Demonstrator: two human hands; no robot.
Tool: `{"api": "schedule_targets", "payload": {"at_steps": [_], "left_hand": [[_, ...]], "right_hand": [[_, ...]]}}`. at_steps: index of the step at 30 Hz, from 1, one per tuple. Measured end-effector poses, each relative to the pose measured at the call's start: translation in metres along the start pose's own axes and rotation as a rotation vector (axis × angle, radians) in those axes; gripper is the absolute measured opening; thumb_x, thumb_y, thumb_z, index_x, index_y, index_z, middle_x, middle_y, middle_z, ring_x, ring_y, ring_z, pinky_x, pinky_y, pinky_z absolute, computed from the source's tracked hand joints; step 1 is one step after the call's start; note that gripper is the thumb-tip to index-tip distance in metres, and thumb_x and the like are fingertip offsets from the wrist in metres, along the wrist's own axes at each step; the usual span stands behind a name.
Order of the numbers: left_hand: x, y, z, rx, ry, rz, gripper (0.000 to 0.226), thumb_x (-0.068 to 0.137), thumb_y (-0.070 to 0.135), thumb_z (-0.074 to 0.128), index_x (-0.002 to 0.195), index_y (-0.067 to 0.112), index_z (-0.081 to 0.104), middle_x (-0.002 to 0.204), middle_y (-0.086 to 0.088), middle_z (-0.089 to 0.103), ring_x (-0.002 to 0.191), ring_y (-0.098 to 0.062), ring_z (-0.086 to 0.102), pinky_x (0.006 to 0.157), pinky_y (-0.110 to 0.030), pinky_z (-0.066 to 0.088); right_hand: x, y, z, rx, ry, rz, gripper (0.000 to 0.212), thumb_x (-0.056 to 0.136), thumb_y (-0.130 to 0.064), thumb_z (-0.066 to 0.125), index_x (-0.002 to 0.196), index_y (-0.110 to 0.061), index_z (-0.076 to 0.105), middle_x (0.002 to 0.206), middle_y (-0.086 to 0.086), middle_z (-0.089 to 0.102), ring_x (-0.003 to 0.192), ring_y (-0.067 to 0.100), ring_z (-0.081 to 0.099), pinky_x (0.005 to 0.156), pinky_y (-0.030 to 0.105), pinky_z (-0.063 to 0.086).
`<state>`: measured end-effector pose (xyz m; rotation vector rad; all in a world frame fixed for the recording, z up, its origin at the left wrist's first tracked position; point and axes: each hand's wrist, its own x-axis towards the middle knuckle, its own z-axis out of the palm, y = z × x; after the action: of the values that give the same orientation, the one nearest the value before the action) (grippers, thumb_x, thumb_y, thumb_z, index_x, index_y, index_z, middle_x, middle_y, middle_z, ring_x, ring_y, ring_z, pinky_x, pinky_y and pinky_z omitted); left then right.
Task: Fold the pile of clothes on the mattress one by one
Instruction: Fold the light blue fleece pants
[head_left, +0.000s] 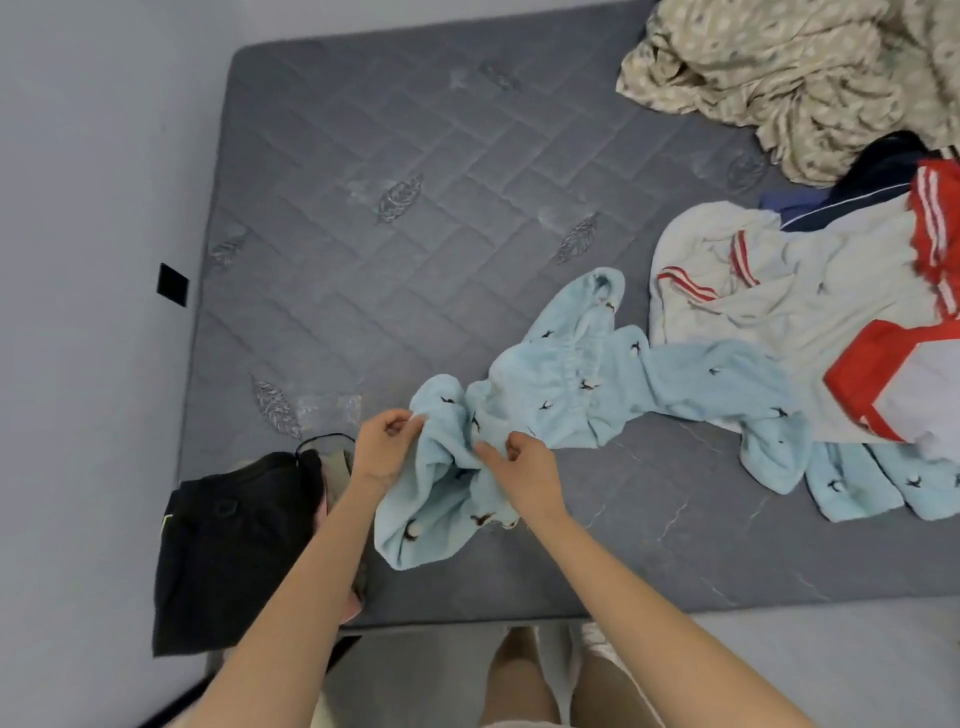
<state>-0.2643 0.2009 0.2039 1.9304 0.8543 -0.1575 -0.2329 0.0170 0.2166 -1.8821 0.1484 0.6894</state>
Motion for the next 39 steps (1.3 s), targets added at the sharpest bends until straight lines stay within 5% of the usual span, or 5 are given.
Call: {"api": "schedule_targets", "payload": {"at_steps": [7,13,22,31,39], "left_hand": [[0.019,-0.050,0.025,0.091,0.166,-0.208,0.015,0.094,0.022,0.058,0.096,0.008,0.065,0.092,-0.006,0.064,0.082,-0.019,0.054,0.072,-0.029,0.039],[0.039,-0.067,0.069,0.322,0.095,0.067,0.043,0.091,0.029,0.063,0.130,0.014,0.055,0.132,-0.005,0.055,0.123,-0.024,0.046,0.103,-0.041,0.038],[0.087,-0.087,0.229,0.799,-0.232,0.370,0.070,0.092,0.053,0.050,0.151,0.029,0.022,0.159,-0.003,0.016,0.148,-0.024,0.005,0.117,-0.042,-0.007],[0.103,-0.057,0.290,0.691,-0.081,0.495,0.075,0.061,0.021,0.087,0.130,0.012,0.059,0.138,-0.017,0.052,0.125,-0.038,0.052,0.096,-0.058,0.046],[0.095,-0.020,0.203,0.090,-0.091,0.363,0.038,0.095,0.001,0.051,0.127,0.021,0.057,0.122,-0.003,0.063,0.105,-0.020,0.062,0.086,-0.005,0.039]], "right_hand": [[0.047,0.055,-0.022,-0.164,-0.017,0.145,0.025,0.085,-0.041,0.070,0.096,-0.020,0.063,0.087,-0.009,0.061,0.076,0.004,0.056,0.065,0.020,0.041],[0.104,0.099,-0.054,-0.234,0.014,0.193,0.068,0.084,-0.035,0.072,0.143,-0.018,0.042,0.140,0.004,0.050,0.128,0.023,0.047,0.104,0.039,0.041],[0.180,0.162,-0.067,-0.117,0.022,0.124,0.070,0.090,-0.024,0.066,0.148,-0.013,0.030,0.148,0.004,0.042,0.136,0.018,0.039,0.113,0.038,0.033],[0.211,0.173,-0.094,-0.189,0.022,0.019,0.071,0.095,-0.021,0.058,0.152,-0.023,0.016,0.121,0.001,0.054,0.098,0.012,0.056,0.086,0.030,0.049],[0.232,0.117,-0.118,-0.551,0.018,-0.266,0.085,0.083,-0.010,0.069,0.152,-0.024,0.020,0.135,0.013,0.035,0.122,0.029,0.037,0.101,0.029,0.029]]}}
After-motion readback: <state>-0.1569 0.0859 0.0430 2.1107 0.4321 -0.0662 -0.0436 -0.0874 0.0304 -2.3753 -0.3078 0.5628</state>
